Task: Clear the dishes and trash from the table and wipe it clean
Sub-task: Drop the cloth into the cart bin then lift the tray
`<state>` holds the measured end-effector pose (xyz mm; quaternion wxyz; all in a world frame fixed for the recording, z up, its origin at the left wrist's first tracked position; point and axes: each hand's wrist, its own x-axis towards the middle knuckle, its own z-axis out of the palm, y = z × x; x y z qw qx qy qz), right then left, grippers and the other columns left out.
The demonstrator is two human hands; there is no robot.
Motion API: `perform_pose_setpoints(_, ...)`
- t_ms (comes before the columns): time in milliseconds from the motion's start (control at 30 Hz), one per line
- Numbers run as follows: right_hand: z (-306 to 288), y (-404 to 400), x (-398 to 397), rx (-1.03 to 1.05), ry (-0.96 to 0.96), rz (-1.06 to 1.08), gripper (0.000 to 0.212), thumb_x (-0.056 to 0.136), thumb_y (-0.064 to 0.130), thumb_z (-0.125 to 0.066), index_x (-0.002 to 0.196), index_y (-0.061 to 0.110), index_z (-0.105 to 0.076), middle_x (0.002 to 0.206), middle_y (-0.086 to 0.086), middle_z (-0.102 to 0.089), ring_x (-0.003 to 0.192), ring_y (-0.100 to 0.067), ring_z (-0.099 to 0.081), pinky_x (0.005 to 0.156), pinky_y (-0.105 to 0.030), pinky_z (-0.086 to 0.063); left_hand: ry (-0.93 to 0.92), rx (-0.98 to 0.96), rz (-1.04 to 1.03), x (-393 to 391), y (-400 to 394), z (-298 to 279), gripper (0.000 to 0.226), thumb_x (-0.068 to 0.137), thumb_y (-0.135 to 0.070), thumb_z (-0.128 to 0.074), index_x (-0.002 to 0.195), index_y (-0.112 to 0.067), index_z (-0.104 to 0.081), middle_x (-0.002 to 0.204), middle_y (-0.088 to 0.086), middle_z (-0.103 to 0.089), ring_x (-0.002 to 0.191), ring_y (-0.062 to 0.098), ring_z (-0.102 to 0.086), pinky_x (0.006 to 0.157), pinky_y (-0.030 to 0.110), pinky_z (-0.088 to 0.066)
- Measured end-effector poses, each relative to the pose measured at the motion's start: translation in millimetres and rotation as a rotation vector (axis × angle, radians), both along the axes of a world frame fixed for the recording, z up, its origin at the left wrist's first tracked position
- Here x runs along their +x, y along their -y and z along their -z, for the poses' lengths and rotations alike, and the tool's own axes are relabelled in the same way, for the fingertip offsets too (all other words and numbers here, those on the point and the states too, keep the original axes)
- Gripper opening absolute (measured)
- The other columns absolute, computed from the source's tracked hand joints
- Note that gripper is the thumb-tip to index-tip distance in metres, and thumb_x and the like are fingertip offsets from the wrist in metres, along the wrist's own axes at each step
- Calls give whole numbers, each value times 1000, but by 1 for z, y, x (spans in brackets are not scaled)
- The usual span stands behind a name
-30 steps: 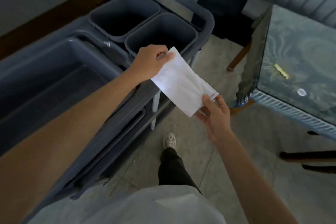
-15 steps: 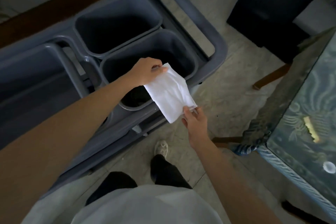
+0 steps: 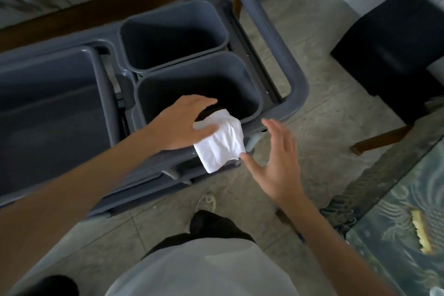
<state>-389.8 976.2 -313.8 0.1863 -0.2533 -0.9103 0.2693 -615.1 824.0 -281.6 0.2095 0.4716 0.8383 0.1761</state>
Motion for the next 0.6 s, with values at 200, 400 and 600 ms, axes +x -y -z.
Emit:
perform_pose_setpoints(200, 7, -9, -40, 452, 176, -554, 119, 71, 52, -89, 164, 18, -23, 172, -13, -16, 157, -31, -24, 121, -48, -32, -319, -229, -75, 89, 25, 20, 111, 84, -71, -62, 163, -20, -3, 171, -1, -9, 158, 21, -5, 127, 51, -12)
perform_pose_setpoints(400, 25, -17, -59, 723, 184, -597, 104, 72, 40, -91, 158, 12, -40, 157, -14, -48, 143, -29, -49, 114, -47, -40, -500, -288, -327, 110, 5, 45, 93, 84, -42, -77, 156, -11, -27, 149, 4, -47, 136, 23, -49, 118, 55, -32)
perform_pose_setpoints(600, 41, -19, -62, 866, 52, -536, 72, 88, 32, -81, 151, 16, -52, 139, -5, -63, 127, -24, -62, 105, -42, -48, -678, -271, -356, 114, 4, 61, 81, 72, -25, -86, 142, -9, -47, 117, 5, -61, 100, 24, -62, 95, 49, -50)
